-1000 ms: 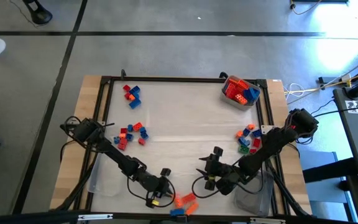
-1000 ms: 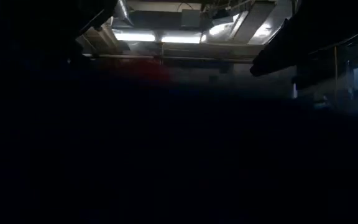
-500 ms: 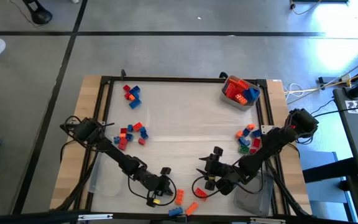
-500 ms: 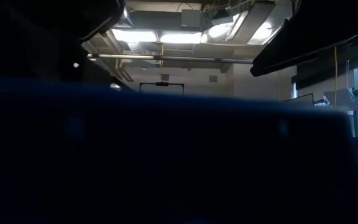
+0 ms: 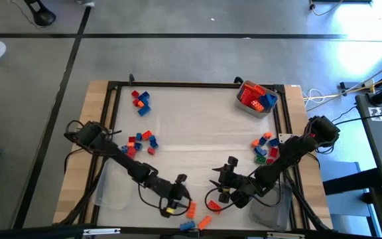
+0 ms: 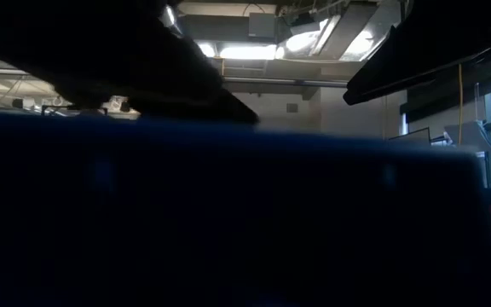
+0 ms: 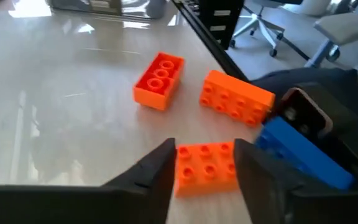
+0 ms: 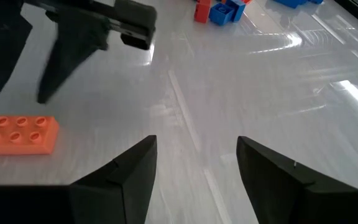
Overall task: Sort blocks by size
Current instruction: Put the orange game piece into the gray bin
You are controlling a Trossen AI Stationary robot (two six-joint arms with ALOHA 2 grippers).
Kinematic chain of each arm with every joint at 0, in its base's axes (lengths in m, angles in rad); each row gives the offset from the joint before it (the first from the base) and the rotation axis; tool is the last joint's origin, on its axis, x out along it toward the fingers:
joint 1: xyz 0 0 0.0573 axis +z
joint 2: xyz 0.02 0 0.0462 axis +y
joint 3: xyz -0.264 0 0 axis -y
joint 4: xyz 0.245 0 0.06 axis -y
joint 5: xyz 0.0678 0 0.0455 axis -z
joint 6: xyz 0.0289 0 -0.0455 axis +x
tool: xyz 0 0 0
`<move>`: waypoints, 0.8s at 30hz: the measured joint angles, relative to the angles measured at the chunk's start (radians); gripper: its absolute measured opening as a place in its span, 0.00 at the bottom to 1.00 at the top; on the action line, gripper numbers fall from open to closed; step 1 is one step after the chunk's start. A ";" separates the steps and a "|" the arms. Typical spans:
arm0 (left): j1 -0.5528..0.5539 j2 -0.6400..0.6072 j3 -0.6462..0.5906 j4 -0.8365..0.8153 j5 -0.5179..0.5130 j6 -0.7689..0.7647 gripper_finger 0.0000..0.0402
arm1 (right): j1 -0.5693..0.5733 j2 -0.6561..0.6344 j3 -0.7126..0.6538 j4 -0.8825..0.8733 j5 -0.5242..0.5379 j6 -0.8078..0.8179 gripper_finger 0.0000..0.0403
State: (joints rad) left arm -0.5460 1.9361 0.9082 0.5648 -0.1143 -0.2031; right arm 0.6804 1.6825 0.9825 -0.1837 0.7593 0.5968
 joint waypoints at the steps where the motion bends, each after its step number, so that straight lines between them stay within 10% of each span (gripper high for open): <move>1: 0.004 0.008 0.010 -0.001 0.000 0.000 0.42 | 0.000 0.000 0.000 0.000 0.000 0.000 0.55; 24: 0.062 0.080 0.093 -0.163 -0.014 0.000 0.50 | 0.000 0.000 0.000 -0.001 -0.001 0.000 0.55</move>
State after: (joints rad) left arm -0.4844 2.0156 1.0016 0.4014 -0.1285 -0.2029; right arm 0.6804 1.6825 0.9821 -0.1845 0.7586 0.5968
